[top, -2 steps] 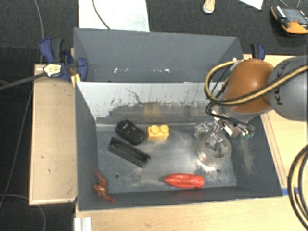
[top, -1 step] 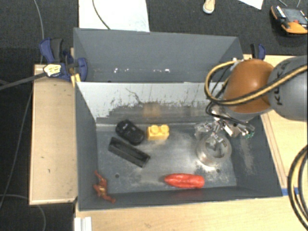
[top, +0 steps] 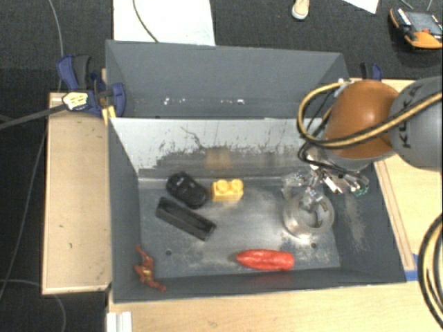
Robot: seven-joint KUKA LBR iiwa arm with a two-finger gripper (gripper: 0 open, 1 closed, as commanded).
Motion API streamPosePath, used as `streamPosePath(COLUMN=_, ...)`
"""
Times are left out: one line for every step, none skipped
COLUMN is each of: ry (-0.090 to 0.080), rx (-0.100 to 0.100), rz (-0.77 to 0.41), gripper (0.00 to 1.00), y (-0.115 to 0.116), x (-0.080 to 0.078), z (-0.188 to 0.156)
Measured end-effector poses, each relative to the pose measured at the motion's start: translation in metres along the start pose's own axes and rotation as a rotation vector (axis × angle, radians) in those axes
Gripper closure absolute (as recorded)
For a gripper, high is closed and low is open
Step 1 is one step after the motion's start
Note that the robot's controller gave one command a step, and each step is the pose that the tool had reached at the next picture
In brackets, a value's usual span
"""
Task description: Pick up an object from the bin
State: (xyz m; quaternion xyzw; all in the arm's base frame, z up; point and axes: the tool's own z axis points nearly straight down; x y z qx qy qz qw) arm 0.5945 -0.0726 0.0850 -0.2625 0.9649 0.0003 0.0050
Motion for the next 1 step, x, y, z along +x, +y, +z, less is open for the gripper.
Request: streamPosePath(ry=-0.002, rx=0.001, rz=0.002, gripper=1.00, y=0.0001, x=0.0001, z=-0.0166)
